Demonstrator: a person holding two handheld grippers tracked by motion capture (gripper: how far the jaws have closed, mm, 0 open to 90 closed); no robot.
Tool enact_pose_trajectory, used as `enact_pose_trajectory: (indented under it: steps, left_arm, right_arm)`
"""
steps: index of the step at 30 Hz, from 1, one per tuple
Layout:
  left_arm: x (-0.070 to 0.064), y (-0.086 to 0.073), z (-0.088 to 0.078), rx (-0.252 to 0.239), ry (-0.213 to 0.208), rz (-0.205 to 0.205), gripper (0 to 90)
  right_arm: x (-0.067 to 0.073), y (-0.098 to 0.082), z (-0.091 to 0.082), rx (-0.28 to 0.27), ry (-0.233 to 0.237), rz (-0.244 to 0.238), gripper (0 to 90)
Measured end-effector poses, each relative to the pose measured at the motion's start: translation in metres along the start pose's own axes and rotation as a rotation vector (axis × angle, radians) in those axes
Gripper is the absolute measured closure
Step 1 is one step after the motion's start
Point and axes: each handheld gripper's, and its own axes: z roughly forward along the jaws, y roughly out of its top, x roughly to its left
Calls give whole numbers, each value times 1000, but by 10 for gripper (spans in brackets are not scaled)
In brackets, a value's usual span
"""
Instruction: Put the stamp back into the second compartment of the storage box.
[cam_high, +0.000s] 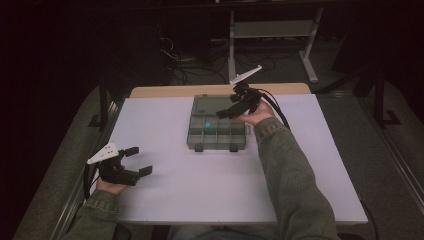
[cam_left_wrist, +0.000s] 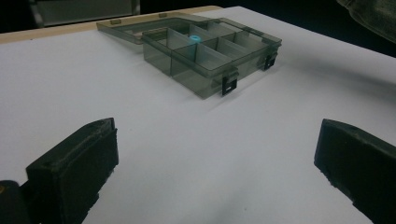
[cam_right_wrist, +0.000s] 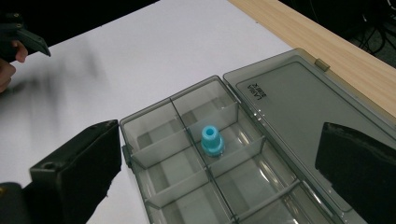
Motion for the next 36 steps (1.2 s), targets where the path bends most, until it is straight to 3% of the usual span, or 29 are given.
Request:
enact_pose_trajectory:
  steps: [36]
  left_arm:
    - [0, 0, 0, 3, 5, 5, 0]
  right_arm:
    - [5, -54, -38, -88, -34, 35, 0]
